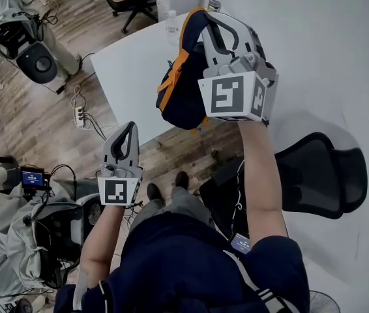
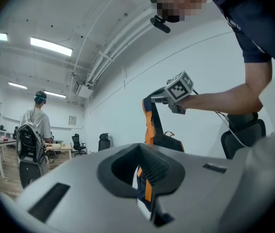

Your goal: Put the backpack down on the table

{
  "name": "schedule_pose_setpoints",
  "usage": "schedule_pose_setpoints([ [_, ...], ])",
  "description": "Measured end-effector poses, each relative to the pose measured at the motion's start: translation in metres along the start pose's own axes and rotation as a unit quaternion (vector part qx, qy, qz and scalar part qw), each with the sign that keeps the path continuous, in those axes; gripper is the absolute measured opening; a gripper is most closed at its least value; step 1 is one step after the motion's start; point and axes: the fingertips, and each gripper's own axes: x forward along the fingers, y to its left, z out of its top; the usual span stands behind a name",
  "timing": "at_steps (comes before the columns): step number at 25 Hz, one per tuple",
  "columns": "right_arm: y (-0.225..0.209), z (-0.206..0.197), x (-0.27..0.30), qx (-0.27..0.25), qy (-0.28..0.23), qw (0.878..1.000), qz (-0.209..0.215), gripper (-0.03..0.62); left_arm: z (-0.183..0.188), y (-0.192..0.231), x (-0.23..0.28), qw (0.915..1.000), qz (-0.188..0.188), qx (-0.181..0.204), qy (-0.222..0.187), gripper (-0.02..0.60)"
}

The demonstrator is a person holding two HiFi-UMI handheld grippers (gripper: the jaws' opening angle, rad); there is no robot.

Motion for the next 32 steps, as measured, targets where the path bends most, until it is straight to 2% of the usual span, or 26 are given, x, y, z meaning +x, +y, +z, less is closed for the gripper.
schedule_pose_setpoints([
  [6,0.022,-0.021,0.036,0.005,0.011,1.0,0.024,0.006,-0.005,0.014,0.009,0.9999,0.007,0.0,0.008,0.003],
  [13,0.02,-0.04,0.076,0.021,0.019,1.0,0.014,0.006,-0.016,0.034,0.022,0.9993,0.022,-0.023,0.019,0.003],
  [18,0.016,-0.061,0.106,-0.001,0.028,1.0,0.007,0.006,-0.022,0.047,0.032,0.9987,0.03,-0.032,0.025,0.003],
  [21,0.012,-0.087,0.119,-0.015,0.039,0.999,0.01,0.006,-0.02,0.048,0.047,0.9987,0.034,-0.028,0.025,0.003],
  [26,0.002,-0.141,0.13,-0.008,0.07,0.997,-0.002,0.006,-0.027,0.043,0.066,0.9978,0.032,-0.026,0.052,0.003],
  [29,-0.004,-0.167,0.132,-0.012,0.085,0.996,-0.01,0.006,-0.028,0.042,0.076,0.9984,0.031,-0.007,0.047,0.003],
  [32,-0.001,-0.188,0.131,-0.019,0.097,0.995,-0.018,0.006,-0.033,0.042,0.071,0.9979,0.034,-0.021,0.052,0.003],
])
